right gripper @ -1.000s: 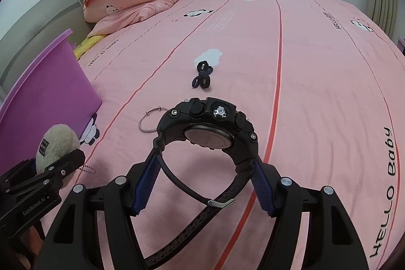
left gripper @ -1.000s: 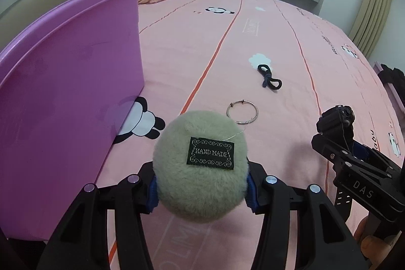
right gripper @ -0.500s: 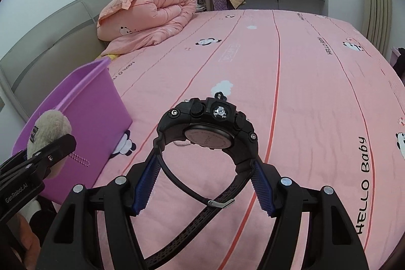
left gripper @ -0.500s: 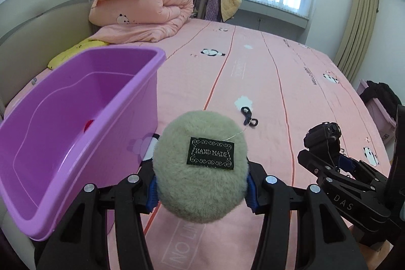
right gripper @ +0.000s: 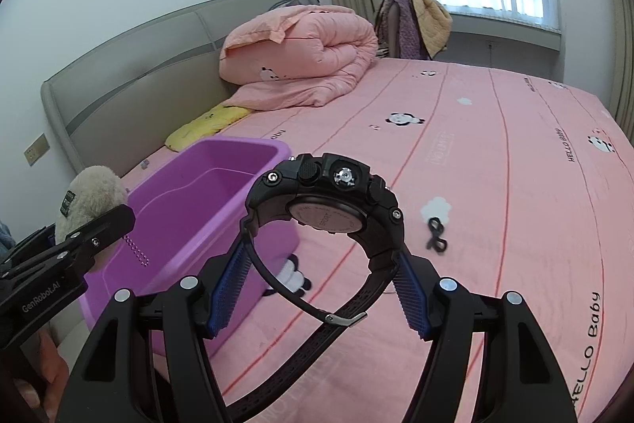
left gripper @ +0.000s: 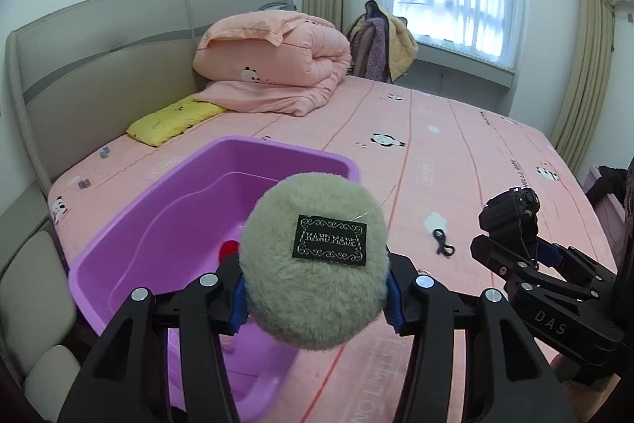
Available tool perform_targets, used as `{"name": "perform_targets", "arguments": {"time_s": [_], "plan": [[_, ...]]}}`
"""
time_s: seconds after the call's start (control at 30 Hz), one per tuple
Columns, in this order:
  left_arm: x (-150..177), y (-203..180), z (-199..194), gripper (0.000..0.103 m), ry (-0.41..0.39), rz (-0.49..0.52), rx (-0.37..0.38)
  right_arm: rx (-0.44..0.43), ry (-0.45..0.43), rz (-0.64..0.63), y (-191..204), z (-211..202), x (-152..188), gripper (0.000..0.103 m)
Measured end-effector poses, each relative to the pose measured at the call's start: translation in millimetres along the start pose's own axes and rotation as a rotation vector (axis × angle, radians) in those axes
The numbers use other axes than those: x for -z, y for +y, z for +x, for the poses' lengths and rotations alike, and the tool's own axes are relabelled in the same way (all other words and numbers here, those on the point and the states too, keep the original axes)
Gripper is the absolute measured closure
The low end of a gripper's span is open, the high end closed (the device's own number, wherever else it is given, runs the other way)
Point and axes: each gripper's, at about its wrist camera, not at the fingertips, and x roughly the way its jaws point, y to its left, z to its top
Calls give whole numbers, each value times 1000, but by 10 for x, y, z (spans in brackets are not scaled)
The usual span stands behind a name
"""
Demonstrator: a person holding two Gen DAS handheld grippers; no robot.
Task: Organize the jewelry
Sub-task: 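Carry pouch and watch over the purple tub, then open both tools to drop pouch and watch into the tub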
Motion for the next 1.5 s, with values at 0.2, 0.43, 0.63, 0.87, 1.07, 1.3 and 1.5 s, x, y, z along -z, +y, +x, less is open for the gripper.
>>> {"name": "perform_targets", "arguments": {"time_s": [0.2,0.43,0.63,0.87,1.07,1.3,1.5], "plan": [[-31,607,107,52,11,-35,-110,-92,36,-31,528,366,-166,38],[55,1152,338,52,72,-103,-173,-158,96,-69,1050,798,-233,38],[137,1349,531,52,122,-117,-185,-173,143,-113,1292,1076,-236,38],[212,1441,792,52,198,-124,-189,-163,212,-126,1424,1450,-214,38],[285,1499,906,50,233,-136,-194,-154,221,-156,1469,1581,-167,37],[286,1528,901,40,235,-155,-212,-129,233,-194,1535,1621,-132,37],[282,1644,921,23,275,-257,-209,-148,255,-145,1467,1618,-180,36]]}}
